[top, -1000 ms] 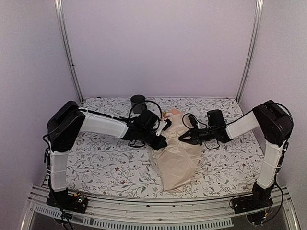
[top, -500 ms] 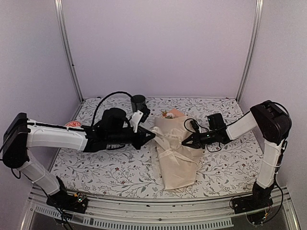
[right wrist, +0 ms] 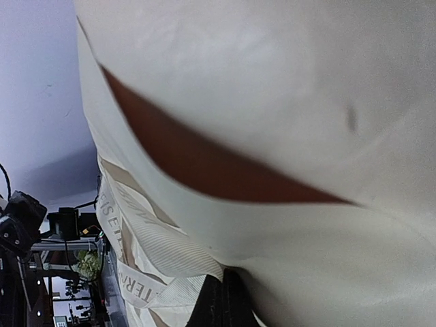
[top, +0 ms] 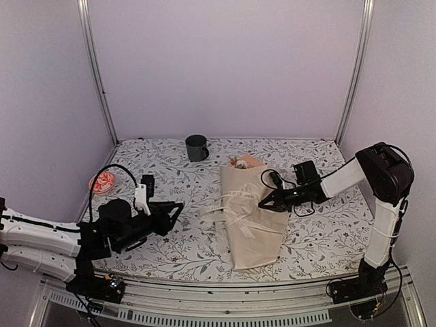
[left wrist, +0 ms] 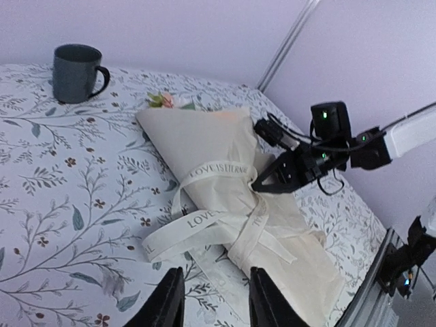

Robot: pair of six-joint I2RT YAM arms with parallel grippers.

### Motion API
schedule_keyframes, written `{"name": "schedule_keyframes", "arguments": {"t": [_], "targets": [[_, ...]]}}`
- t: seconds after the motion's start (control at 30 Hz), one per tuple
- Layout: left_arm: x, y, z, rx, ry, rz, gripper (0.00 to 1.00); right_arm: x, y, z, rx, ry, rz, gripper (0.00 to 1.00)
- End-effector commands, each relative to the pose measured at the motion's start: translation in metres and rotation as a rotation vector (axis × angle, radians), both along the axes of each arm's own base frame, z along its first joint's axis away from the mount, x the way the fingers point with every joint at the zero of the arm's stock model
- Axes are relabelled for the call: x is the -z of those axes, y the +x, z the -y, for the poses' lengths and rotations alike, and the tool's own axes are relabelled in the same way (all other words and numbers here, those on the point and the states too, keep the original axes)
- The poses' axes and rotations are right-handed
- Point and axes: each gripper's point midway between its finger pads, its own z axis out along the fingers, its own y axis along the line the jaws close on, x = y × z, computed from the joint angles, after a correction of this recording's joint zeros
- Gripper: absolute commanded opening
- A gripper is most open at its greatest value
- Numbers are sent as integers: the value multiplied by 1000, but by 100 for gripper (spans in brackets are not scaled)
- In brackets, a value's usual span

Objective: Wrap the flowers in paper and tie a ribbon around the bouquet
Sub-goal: Cross the ribbon over the folded bouquet.

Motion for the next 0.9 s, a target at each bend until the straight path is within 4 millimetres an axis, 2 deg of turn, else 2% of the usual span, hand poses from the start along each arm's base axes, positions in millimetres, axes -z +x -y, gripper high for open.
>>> {"name": "schedule_keyframes", "arguments": {"t": [0.0, 0.07, 0.1, 0.13, 0.2, 0.27, 0.3, 0.33, 0.4, 0.43, 0.5, 0.53, 0.57, 0.7, 0.8, 0.87], "targets": [[-11, 17, -61, -327, -65, -7, 39, 21, -1, 8, 17, -70, -40, 0], [-39, 6, -22, -94, 52, 186, 38, 20, 0, 8, 17, -71, -37, 0], [-46, 2, 2, 19, 127, 252, 40, 19, 1, 7, 15, -68, -36, 0], [-52, 1, 25, 110, 206, 297, 46, 18, 1, 7, 13, -66, -39, 0], [-19, -6, 68, 344, 428, 313, 55, 14, 2, 6, 11, -63, -38, 0], [13, -9, 106, 547, 613, 283, 58, 9, 4, 5, 13, -63, -31, 0], [13, -1, 126, 594, 671, 281, 58, 7, 5, 6, 17, -65, -25, 0], [28, 10, 135, 591, 749, 252, 59, 5, 5, 6, 17, -67, -24, 0], [45, 52, 133, 478, 843, 181, 57, 1, 4, 6, 16, -70, -17, 0], [51, 68, 132, 463, 837, 127, 57, 0, 4, 6, 15, -71, -14, 0], [67, 82, 129, 504, 810, 37, 57, -1, 3, 7, 14, -73, -15, 0], [69, 88, 126, 499, 816, 43, 57, -2, 3, 7, 14, -75, -12, 0], [71, 90, 122, 503, 829, 54, 60, -3, 3, 7, 14, -76, -11, 0], [77, 79, 113, 632, 840, 93, 69, -2, 2, 8, 10, -81, -12, 0], [86, 87, 102, 632, 866, 85, 69, -3, 4, 7, 10, -80, -8, 0], [98, 96, 95, 626, 878, 61, 65, -2, 4, 7, 10, -80, -11, 0]]}}
